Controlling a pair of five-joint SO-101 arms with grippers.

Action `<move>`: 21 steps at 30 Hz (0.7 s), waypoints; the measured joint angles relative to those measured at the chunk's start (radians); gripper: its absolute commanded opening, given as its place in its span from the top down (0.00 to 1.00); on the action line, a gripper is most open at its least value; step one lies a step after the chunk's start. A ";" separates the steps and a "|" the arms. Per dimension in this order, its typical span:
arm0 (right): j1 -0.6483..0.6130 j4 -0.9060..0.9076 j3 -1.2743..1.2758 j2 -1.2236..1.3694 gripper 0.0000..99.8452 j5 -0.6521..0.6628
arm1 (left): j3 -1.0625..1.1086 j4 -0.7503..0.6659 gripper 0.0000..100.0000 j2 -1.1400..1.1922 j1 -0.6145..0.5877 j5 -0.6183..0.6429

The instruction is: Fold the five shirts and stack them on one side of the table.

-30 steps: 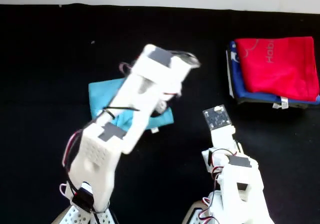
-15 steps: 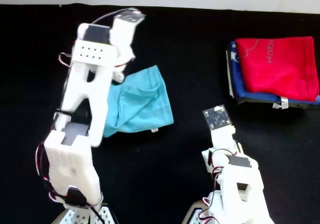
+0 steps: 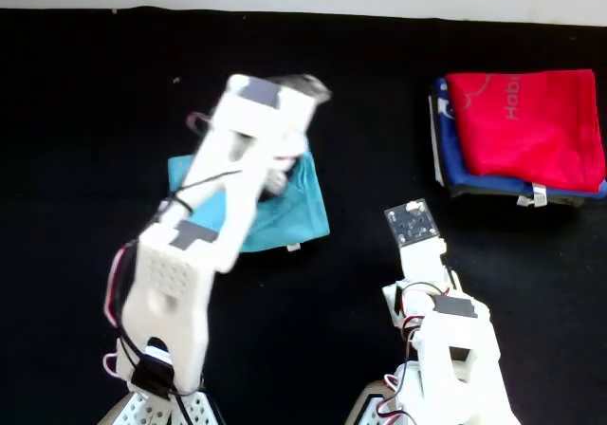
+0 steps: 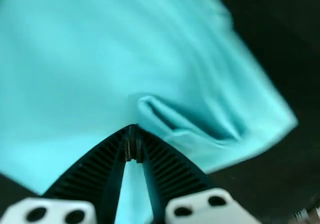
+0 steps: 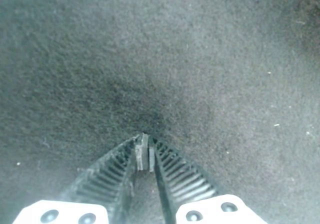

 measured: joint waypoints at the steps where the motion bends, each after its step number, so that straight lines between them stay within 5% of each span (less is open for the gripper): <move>1: 0.000 0.000 0.000 0.000 0.99 0.000 | 0.000 0.025 0.99 0.000 0.031 0.008; 6: 0.000 0.000 0.000 0.000 0.99 0.000 | 0.000 0.091 0.99 -0.084 0.129 0.021; 13: 0.000 0.000 0.000 0.000 0.99 0.000 | 0.000 0.094 0.99 -0.325 0.110 0.021; 21: 0.000 0.000 0.000 0.000 0.99 0.000 | 0.153 0.003 0.99 -0.215 0.066 0.021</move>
